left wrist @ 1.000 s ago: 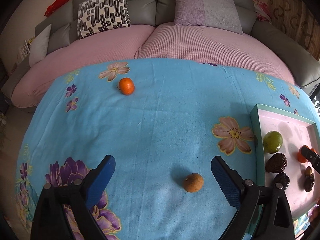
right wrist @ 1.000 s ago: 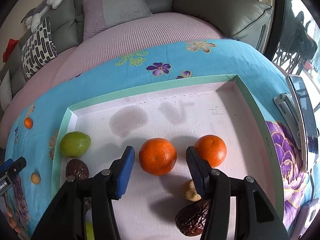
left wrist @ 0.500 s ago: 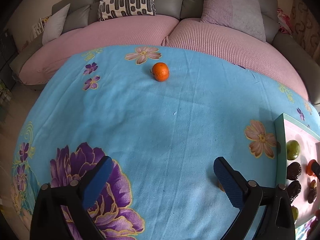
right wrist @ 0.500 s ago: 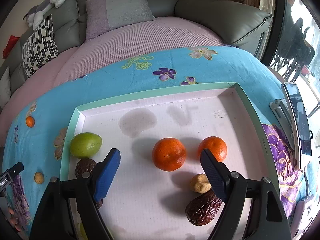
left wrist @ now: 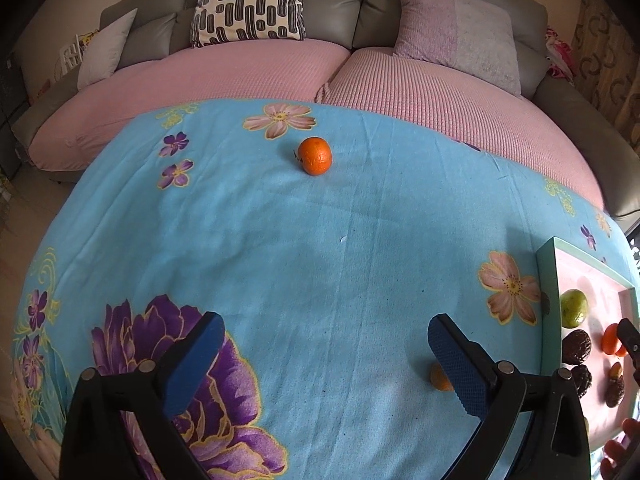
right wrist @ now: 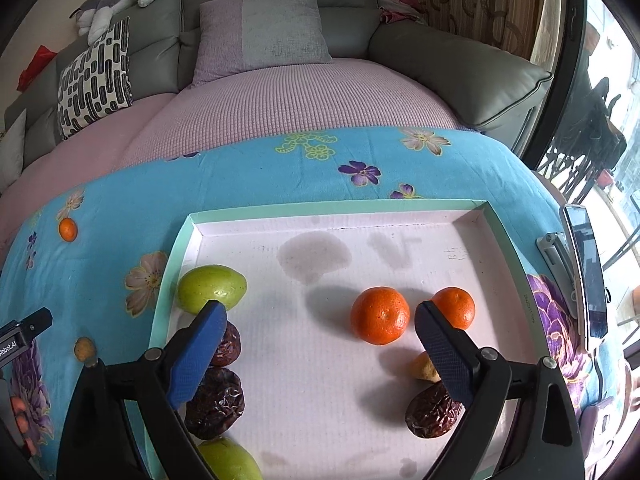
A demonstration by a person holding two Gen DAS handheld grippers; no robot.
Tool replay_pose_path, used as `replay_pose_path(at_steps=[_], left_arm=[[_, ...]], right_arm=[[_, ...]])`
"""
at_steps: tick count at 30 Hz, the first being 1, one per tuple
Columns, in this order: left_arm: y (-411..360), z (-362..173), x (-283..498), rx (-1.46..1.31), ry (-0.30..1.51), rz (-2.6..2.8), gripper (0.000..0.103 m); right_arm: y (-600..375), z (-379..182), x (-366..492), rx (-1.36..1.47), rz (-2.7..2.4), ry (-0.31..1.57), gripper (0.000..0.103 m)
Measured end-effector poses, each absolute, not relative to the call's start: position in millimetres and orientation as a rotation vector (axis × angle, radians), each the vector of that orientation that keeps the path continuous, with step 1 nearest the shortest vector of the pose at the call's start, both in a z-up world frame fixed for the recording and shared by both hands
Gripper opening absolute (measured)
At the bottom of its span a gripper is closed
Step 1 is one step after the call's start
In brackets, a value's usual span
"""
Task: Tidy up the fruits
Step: 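Move both open tools back toward the tan round nut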
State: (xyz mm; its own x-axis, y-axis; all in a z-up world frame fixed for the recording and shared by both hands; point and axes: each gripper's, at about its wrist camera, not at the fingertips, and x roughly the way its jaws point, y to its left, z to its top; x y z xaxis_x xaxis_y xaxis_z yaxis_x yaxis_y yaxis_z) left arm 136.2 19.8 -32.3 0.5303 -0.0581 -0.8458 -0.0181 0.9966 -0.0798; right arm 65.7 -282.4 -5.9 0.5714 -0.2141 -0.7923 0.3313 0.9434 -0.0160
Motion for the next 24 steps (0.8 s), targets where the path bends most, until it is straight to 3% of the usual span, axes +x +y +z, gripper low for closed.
replay_pose_path(at_steps=[24], left_arm=[[89.1,11.5,125.8,-0.010,0.880,0.133,0.103]], right_arm=[[-211.0,-5.7,81.7,0.105,-0.068,0.910,0.095]])
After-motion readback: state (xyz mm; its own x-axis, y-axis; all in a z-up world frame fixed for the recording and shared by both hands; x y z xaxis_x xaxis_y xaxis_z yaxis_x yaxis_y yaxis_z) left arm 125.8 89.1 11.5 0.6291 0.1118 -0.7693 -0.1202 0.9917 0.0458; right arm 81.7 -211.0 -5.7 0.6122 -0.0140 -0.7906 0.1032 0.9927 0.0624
